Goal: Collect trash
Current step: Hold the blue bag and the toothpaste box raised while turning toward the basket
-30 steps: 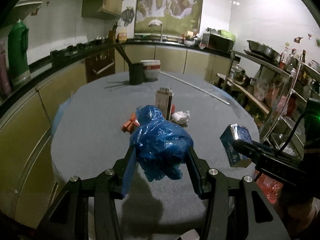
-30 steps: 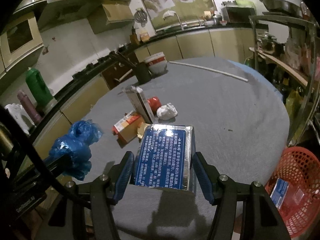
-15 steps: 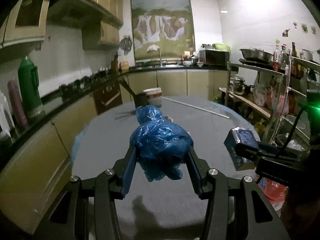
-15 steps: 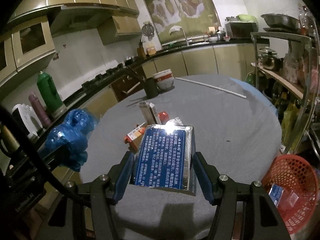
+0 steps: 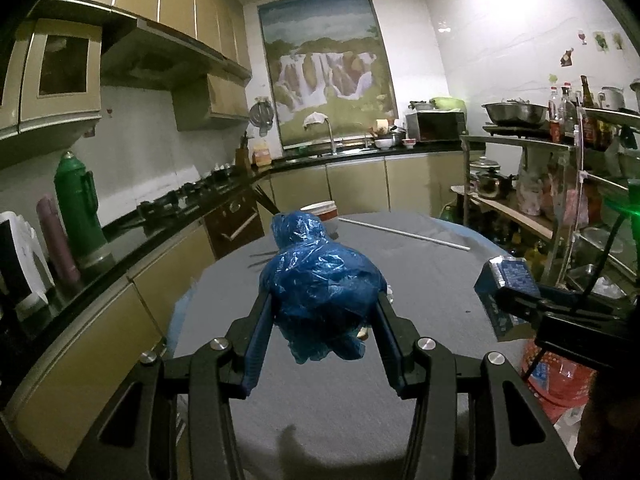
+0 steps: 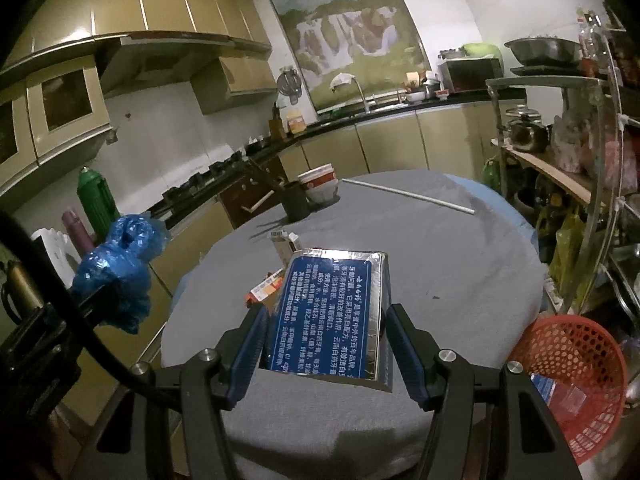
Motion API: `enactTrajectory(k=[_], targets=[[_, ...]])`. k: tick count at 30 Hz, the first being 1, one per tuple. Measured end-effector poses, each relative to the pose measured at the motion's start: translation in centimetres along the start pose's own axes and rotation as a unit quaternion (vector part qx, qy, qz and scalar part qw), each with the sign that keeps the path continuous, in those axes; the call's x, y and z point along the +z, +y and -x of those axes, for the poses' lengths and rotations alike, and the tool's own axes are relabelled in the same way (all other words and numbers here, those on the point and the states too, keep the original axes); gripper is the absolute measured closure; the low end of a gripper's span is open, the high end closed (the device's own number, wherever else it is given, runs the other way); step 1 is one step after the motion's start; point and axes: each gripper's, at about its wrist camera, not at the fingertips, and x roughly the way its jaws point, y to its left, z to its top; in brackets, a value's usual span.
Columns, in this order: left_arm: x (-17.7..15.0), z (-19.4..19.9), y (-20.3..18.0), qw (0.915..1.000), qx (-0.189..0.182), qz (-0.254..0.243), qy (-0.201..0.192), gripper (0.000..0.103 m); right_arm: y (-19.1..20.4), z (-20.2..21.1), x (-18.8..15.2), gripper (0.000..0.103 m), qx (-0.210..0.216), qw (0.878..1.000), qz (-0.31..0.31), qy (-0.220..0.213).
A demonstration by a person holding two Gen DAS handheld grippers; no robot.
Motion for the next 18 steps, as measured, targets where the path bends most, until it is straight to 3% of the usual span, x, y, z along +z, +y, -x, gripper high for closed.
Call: enactTrajectory(k=[18], targets=[[1.0, 1.7, -1.0, 0.9991, 0.031, -0.014, -0.024, 0.052, -0.4, 1.6, 0.4, 0.039, 0.018, 0.999, -0.004, -0.027]])
